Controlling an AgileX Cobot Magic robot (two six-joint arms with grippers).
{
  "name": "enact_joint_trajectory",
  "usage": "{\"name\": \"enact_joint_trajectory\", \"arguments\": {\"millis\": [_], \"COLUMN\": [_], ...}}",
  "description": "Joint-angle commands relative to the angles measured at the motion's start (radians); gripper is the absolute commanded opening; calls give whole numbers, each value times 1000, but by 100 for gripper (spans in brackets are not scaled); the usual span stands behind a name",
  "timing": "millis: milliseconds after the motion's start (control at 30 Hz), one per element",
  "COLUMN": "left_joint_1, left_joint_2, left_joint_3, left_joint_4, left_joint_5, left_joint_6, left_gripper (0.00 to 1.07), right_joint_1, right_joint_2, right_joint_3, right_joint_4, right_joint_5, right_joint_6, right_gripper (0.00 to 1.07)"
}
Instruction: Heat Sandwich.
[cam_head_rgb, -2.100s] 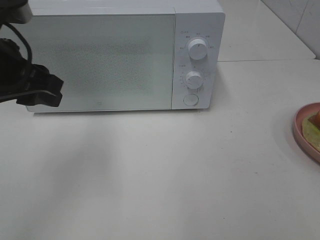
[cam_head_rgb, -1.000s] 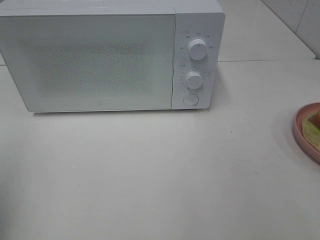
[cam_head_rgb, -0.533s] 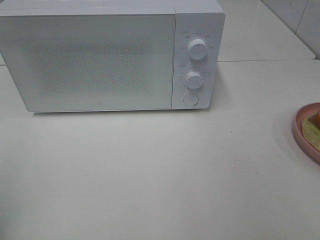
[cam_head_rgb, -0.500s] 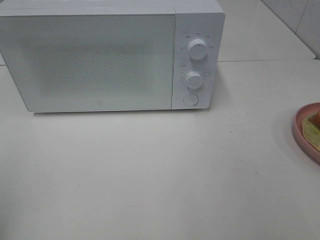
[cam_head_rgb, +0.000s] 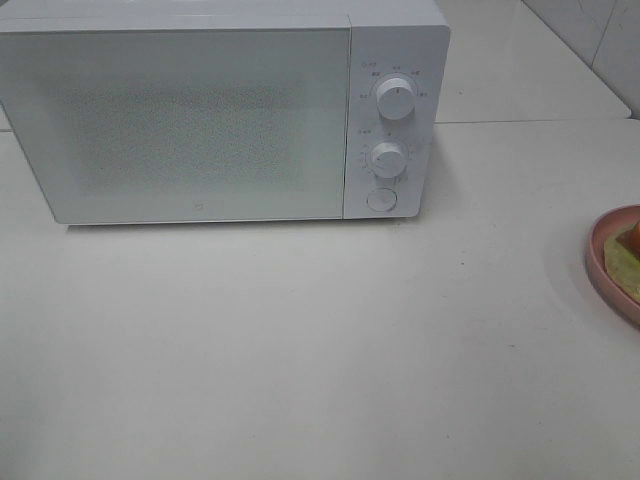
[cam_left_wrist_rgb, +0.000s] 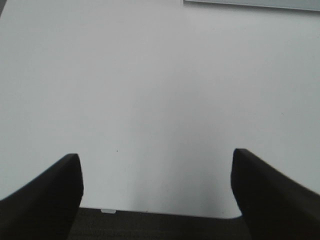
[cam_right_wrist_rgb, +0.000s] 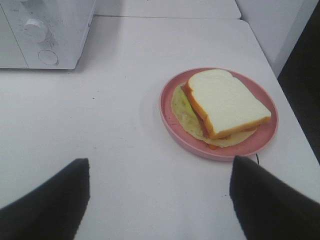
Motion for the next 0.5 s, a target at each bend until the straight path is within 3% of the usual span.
{"name": "enact_joint_trajectory", "arguments": {"millis": [33,500], "left_joint_1": [2,2], "left_joint_2": [-51,-260], "left_joint_3": [4,4], "left_joint_4": [9,7], "left_joint_5": [-18,-18], "left_joint_6": [-14,-12], "left_gripper": [76,76], "right_joint_1": [-5,-5], "right_joint_2": [-22,-22], "right_joint_3": [1,1], "right_joint_4": [0,0], "right_joint_5": [-12,-12], "right_joint_6": [4,4], "right_gripper": [75,75]}}
